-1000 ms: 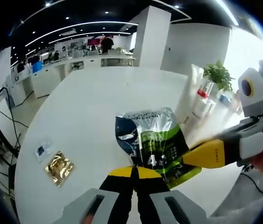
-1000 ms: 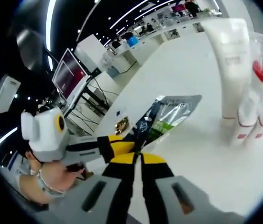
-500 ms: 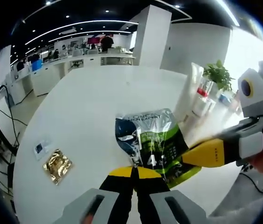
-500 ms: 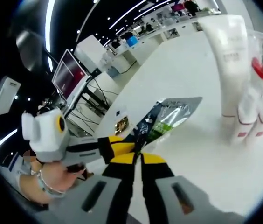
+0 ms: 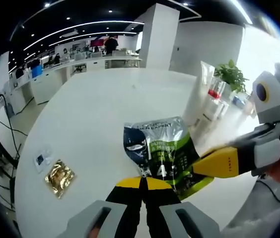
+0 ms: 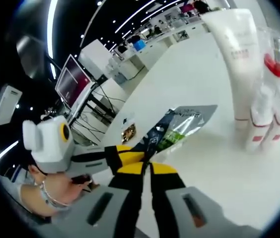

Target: Arrange the skincare products in the storage area until every visible bottle or jar stands upright without overlapping.

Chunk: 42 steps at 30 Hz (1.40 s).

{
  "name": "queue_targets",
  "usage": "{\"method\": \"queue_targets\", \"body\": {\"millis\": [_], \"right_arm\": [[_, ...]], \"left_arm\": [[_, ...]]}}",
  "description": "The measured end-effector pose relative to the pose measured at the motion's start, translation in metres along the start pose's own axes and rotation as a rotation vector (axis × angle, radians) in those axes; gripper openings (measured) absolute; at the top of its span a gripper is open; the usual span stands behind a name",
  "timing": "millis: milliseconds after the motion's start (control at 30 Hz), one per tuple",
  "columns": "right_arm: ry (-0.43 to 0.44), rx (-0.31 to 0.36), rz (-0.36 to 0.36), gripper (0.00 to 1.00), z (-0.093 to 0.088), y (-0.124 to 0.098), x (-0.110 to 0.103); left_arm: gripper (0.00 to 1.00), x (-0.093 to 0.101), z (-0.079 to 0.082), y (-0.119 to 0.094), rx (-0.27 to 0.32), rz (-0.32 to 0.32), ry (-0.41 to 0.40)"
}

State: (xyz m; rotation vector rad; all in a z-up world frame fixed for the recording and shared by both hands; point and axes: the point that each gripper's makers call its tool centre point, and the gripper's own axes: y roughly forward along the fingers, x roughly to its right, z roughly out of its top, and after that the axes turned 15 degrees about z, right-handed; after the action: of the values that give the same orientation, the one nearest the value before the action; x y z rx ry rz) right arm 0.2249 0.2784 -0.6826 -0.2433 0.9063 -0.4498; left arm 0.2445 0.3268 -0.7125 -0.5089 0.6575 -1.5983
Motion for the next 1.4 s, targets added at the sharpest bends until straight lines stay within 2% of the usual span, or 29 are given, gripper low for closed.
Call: {"method": "queue_targets", "body": {"millis": [167, 300, 433, 500, 600, 633, 667, 767, 867, 900, 1033, 1100, 1233, 1300, 1367, 1400], "right_arm": [[-0.008, 0.029, 0.008, 0.05, 0.003, 0.001, 0.003], [-0.036, 0.040, -0.006, 0.05, 0.005, 0.001, 0.008], [-0.120, 0.059, -0.047, 0.05, 0.012, 0.001, 0.019], [-0.145, 0.036, -0.071, 0.05, 0.015, 0.004, 0.027], [-0.161, 0.014, -0.115, 0.05, 0.016, 0.006, 0.041], [-0.172, 0.008, -0.132, 0.05, 0.017, 0.005, 0.045], [-0.192, -0.004, -0.166, 0.05, 0.017, 0.004, 0.053], [-0.203, -0.026, -0.189, 0.05, 0.014, 0.005, 0.060], [-0.226, -0.038, -0.215, 0.05, 0.013, 0.003, 0.067], [-0.251, -0.057, -0.253, 0.05, 0.012, -0.002, 0.074], [-0.314, -0.093, -0.336, 0.06, 0.011, -0.011, 0.088], [-0.343, -0.109, -0.385, 0.08, 0.010, -0.019, 0.092], [-0.526, -0.072, -0.488, 0.09, 0.023, -0.034, 0.089], [-0.527, -0.080, -0.482, 0.09, 0.019, -0.033, 0.087], [-0.498, -0.124, -0.407, 0.08, 0.006, -0.021, 0.086], [-0.459, -0.148, -0.395, 0.06, -0.003, -0.018, 0.089]], "left_arm": [[0.01, 0.000, 0.002, 0.005, 0.001, -0.002, 0.007], [0.01, -0.001, 0.005, 0.011, -0.020, -0.015, -0.053], [0.01, -0.003, 0.019, 0.018, 0.016, -0.011, -0.120], [0.01, -0.003, 0.021, 0.025, 0.022, -0.006, -0.161], [0.01, -0.002, 0.019, 0.035, 0.003, -0.002, -0.301], [0.01, -0.003, 0.018, 0.036, -0.001, -0.002, -0.321], [0.01, -0.003, 0.014, 0.041, -0.022, 0.000, -0.392], [0.01, 0.003, 0.007, 0.047, -0.037, -0.021, -0.432], [0.01, 0.013, 0.001, 0.050, -0.047, -0.033, -0.408], [0.01, 0.016, -0.001, 0.051, -0.057, -0.043, -0.413], [0.01, 0.028, -0.006, 0.052, -0.079, -0.084, -0.490], [0.01, 0.032, -0.009, 0.053, -0.092, -0.093, -0.496], [0.01, 0.035, -0.010, 0.054, -0.087, -0.089, -0.493], [0.01, 0.037, -0.010, 0.054, -0.085, -0.087, -0.501], [0.01, 0.041, -0.011, 0.053, -0.078, -0.091, -0.491], [0.01, 0.043, -0.011, 0.054, -0.080, -0.090, -0.483]]}}
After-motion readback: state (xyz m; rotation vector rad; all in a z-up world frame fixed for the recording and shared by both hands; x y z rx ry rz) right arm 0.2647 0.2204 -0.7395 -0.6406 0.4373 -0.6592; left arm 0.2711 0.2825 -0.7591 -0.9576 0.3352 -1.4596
